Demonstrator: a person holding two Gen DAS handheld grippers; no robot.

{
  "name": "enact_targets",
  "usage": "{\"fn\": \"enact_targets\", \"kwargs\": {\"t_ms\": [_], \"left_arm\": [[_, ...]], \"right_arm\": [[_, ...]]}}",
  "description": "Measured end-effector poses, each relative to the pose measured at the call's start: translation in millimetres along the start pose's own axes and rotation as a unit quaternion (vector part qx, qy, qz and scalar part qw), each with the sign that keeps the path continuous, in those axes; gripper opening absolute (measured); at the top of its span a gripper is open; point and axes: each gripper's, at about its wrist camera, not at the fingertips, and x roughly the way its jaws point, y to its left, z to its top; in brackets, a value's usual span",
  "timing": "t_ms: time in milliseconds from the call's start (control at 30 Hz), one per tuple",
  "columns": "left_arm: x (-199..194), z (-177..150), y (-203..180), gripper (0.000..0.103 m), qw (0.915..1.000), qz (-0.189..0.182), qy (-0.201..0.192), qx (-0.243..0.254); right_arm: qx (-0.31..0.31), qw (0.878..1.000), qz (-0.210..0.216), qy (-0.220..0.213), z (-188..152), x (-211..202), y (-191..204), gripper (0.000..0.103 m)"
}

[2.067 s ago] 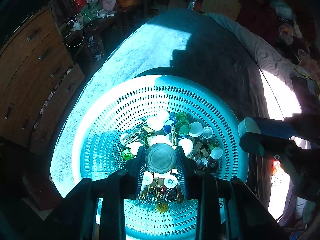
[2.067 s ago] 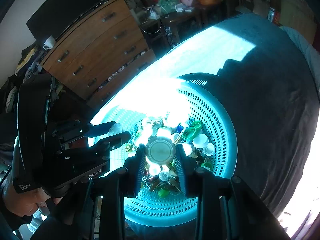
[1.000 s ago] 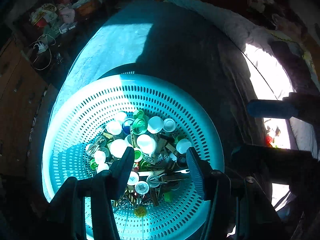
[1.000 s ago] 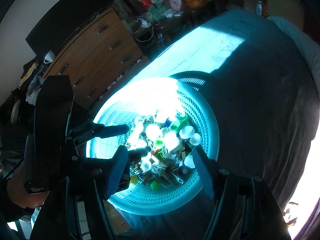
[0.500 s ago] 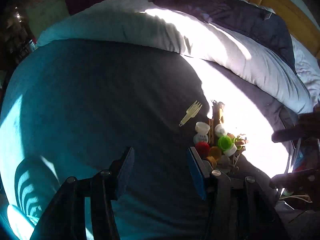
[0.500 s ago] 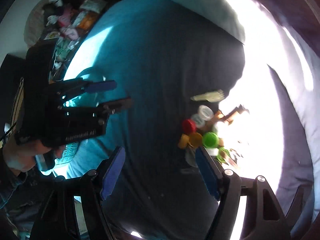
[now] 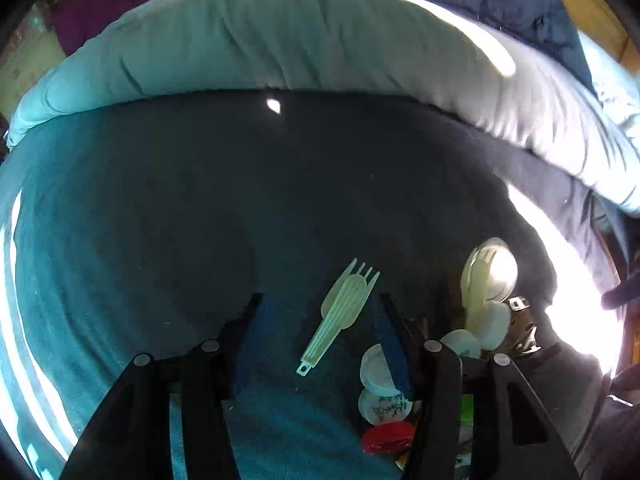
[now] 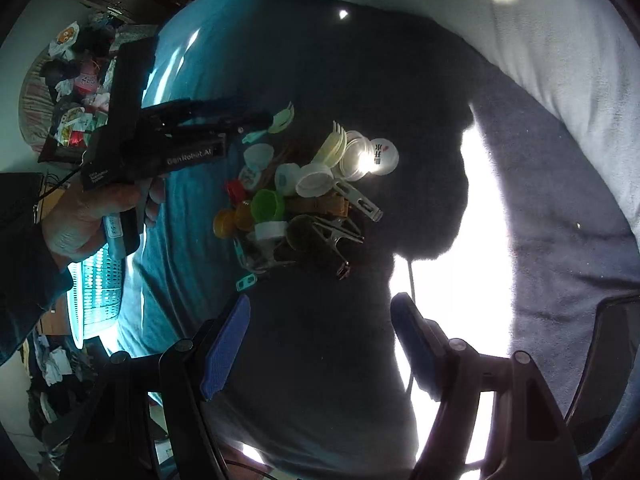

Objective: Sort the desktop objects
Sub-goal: 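Move both tools back toward the pile of caps, then grasp a white plastic fork with the left tool while the right tool grasps a clear fork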

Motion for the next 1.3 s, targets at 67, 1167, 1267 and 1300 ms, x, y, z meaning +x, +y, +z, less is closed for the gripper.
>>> {"fn": "enact_targets", "kwargs": {"t_ms": [67,1167,1267,1300], "left_arm": [[12.9,-3.4,-2.3,0.056,0.9999,0.004,0.014,0.0],[-10.9,12.7,-2.7,0.024,0.989,-0.024,-0.016,-0.145],[-13.9,15.1,-3.8,0.024,0.9887,-0.023,-0.022,-0.146],[-16.2,14.4,-3.0,0.024,0.9884,-0.024,-0.024,-0.148]], "right_arm": [[0.0,1.0,0.003,-0.011,5.5,0.5,-3.7,0.072],[-0.112,0.993,0.027,-0.022,90.8,59.7,-3.3,0.012],[-0.077,0.995,0.056,-0.038,81.8,34.0,-14.7,0.012],[-0.066,0.995,0.059,-0.043,79.0,26.7,-19.4,0.012]]}}
